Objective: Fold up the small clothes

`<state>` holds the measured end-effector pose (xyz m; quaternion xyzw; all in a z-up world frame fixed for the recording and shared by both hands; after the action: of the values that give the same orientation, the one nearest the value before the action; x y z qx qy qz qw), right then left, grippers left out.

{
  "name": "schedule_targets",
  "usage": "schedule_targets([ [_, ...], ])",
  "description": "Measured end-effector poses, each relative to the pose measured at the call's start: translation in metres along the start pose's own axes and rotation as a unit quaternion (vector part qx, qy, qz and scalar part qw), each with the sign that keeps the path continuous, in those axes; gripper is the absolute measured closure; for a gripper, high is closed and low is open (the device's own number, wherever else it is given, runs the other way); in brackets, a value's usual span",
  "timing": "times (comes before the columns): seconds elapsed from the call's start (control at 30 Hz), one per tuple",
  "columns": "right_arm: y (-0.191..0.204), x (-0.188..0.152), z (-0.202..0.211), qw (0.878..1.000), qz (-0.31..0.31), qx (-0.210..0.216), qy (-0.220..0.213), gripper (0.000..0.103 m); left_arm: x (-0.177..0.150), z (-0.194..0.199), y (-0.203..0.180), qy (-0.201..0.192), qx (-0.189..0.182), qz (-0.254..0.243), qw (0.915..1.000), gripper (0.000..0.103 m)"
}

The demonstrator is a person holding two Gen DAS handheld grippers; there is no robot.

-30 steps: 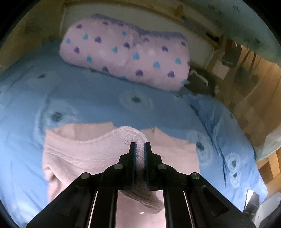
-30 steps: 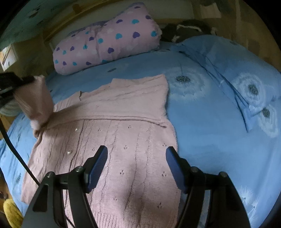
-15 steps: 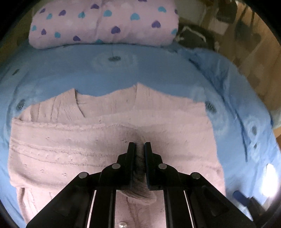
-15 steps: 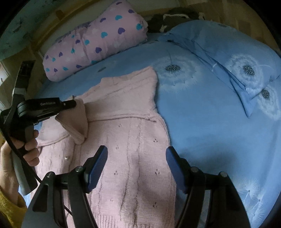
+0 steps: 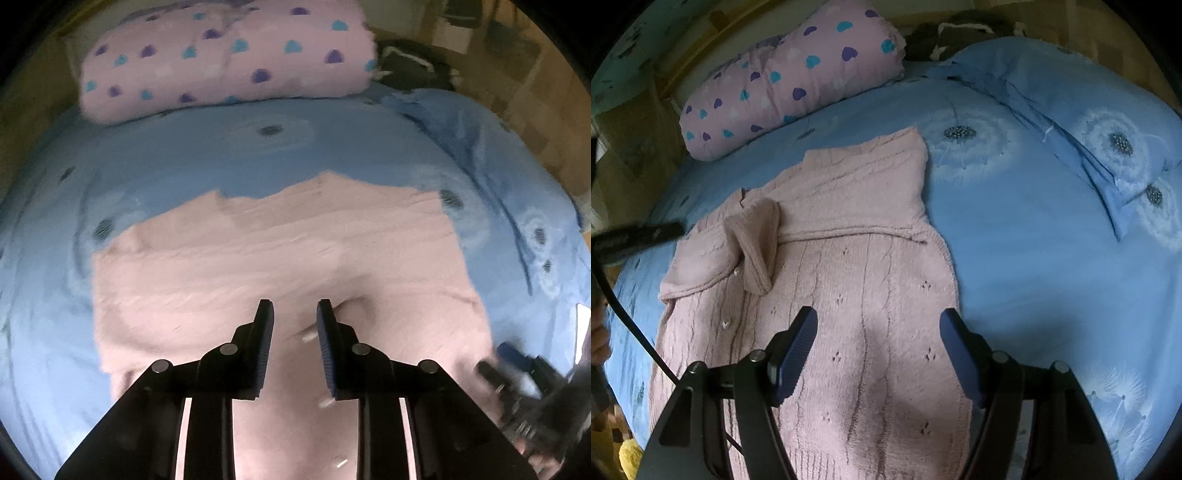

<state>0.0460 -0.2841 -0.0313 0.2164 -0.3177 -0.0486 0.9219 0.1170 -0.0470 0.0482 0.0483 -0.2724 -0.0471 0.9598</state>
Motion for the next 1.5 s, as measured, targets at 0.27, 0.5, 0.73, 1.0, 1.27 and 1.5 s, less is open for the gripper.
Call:
schedule_targets([
  [0.27,0.019,0.0,-0.003,1.0,0.023,0.018,-0.013,0.031,-0.044,-0.021,0.093,0.019,0.064,0.053,0.9964,0.085],
  [0.5,0.061,0.001,-0.036,0.996,0.067,0.051,0.042,0.031,-0.056,-0.055,0.126,0.026,0.019,0.109,0.9935,0.085],
  [0.73,0.095,0.011,-0.083,0.991,0.087,0.059,0.076,0.031,-0.056,-0.073,0.129,0.034,0.0,0.112,0.9932,0.085],
  [1.0,0.102,0.012,-0.122,0.985,0.132,0.014,0.112,0.062,-0.053,-0.076,0.13,0.039,-0.014,0.129,0.9908,0.085],
  [1.27,0.116,0.045,-0.094,0.956,0.268,-0.085,0.086,0.092,-0.052,-0.077,0.133,0.04,-0.021,0.141,0.9889,0.085],
  [1.5,0.125,0.083,-0.065,0.823,0.492,-0.284,-0.014,0.092,-0.052,-0.08,0.132,0.044,-0.021,0.141,0.9889,0.085],
])
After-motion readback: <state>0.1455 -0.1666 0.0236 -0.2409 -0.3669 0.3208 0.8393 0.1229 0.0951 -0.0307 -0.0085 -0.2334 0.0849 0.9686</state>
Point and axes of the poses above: each gripper's, at about its wrist camera, not at the fingertips, and z roughly against the way its jaws point, y to its left, x to its top, the point moved 7 cm from there along -z, roughly the way its jaws point, and after that the axes turned 11 degrees about x, right-handed, at the moved point
